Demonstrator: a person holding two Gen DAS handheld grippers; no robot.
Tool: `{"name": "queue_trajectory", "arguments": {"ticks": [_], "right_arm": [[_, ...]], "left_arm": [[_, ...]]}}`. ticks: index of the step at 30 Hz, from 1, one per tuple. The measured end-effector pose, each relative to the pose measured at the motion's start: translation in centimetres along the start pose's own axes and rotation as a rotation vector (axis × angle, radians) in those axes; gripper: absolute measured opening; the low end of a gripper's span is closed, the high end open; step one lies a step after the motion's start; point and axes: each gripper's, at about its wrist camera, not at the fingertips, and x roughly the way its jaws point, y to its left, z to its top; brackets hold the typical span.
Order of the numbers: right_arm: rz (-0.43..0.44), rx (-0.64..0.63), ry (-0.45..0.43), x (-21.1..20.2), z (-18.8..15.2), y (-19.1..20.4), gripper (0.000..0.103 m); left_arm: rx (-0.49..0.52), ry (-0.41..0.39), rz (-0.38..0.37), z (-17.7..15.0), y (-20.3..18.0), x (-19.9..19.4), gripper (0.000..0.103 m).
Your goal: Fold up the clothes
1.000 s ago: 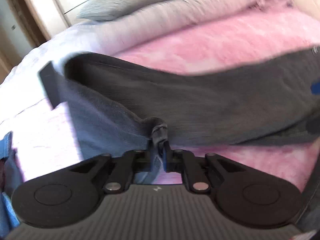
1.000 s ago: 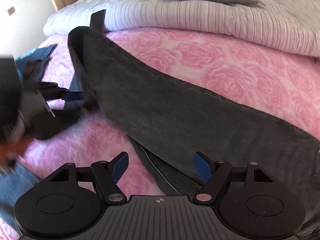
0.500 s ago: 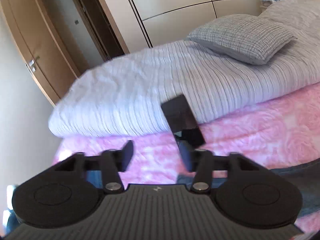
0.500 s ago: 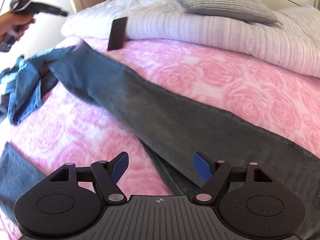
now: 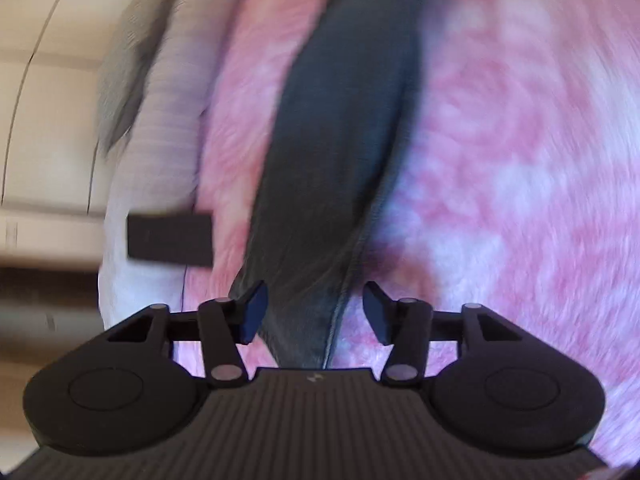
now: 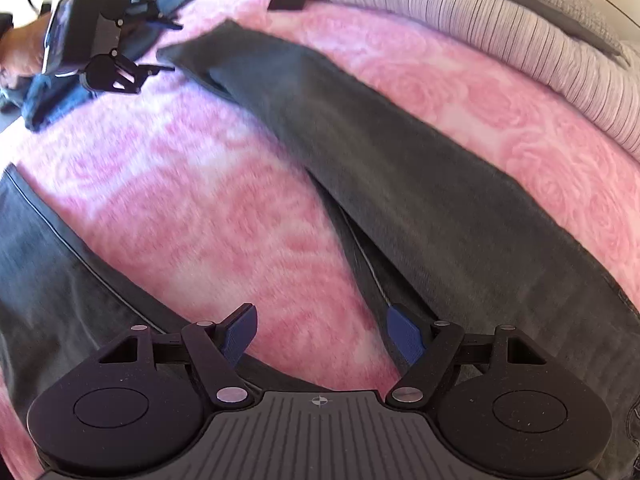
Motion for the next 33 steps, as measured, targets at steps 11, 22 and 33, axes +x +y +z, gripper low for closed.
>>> {"name": "queue_trajectory", "arguments": {"ticks": [11, 22, 33], "right_arm": [[-0.035, -0.105, 0.070, 1.9, 0.6, -0.1, 0.075], [0.008, 0.070, -0.023, -1.4, 0.5, -0.3, 0.075], [-0.158, 0.229, -0.059, -2.1, -0.8, -8.4, 0.075]], "left_arm": [[-0.068, -0.068, -0.090, -5.0, 3.5, -5.2, 0.003], [0.017, 0.074, -0.239, -5.9, -1.3, -5.9, 0.015], [-0.501, -0.157, -0.349, 6.5, 6.9, -3.3, 0.026]]}}
